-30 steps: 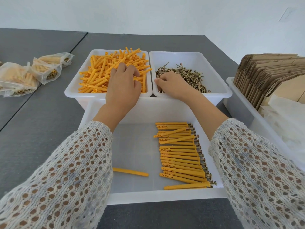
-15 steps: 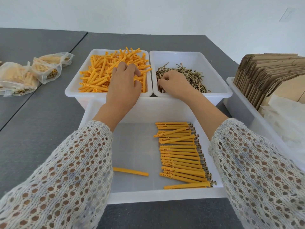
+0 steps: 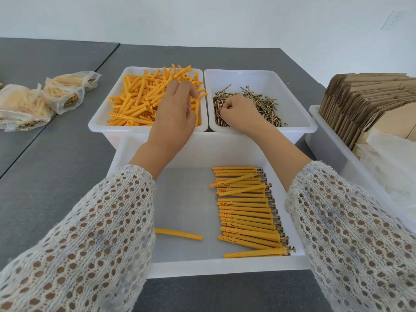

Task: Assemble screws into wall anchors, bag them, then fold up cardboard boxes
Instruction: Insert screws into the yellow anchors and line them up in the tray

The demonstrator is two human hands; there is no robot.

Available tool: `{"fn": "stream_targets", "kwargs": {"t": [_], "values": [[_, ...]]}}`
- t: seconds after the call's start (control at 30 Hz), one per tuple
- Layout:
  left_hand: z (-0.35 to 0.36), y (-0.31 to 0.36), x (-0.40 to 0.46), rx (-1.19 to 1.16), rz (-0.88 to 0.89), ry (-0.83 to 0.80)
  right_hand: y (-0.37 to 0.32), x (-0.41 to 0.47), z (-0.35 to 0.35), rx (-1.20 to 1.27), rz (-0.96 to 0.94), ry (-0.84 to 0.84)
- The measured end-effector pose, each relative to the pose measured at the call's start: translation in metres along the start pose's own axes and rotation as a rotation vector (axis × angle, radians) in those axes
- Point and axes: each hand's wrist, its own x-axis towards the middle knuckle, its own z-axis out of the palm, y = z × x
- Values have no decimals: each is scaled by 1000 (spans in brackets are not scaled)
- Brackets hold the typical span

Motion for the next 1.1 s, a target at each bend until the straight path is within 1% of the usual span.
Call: {"fn": "stream_targets", "kwargs": {"t": [0.2,0.4,0.7,0.87,1.1], "values": [[1,1,-2,-53,2,-7,-2,-1,-1,14,26,-6],[2,1,-3,-59,-9,-70,-2,-2,-2,63,42,6],[0,1,-4,-36,-26,-140,-3,-5,-3,70,37,-34],[0,2,-3,-17,-35,-156,-4,-5,-3,97,46,-16],[2,0,-3,16,12,-158,-3,-1,-3,69,72,28]]}}
